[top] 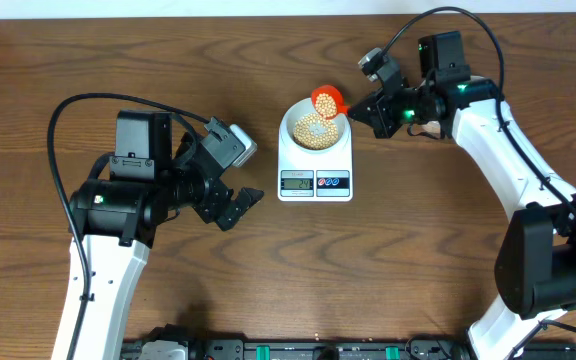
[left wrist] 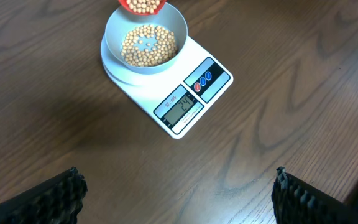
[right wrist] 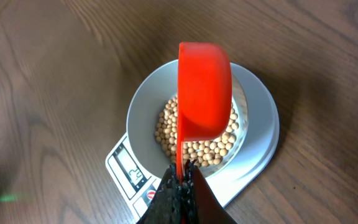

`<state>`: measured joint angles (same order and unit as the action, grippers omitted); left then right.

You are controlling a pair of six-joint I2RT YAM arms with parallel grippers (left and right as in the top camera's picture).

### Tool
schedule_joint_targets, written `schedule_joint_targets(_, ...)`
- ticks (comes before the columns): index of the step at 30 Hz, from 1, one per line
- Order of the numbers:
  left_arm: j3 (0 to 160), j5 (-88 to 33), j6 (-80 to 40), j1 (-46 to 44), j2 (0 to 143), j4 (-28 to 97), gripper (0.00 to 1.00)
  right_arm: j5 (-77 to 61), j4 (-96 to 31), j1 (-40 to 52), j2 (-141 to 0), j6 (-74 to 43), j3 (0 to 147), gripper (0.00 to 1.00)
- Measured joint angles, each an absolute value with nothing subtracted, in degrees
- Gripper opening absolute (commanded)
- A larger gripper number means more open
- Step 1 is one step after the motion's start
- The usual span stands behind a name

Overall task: Scoop item into bowl and weigh 50g on scale
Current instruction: 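Hold the tilted red scoop over the bowl, shaking out remaining soybeans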

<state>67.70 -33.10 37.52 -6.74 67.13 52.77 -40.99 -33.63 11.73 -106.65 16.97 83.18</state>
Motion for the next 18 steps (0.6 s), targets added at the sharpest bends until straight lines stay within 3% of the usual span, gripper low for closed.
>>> schedule_joint_targets(18,67.7,-33.1,37.5,-6.74,67.13,52.77,0.98,-35.38,-34.65,13.43,-104.51,17.19,83.18,0.01)
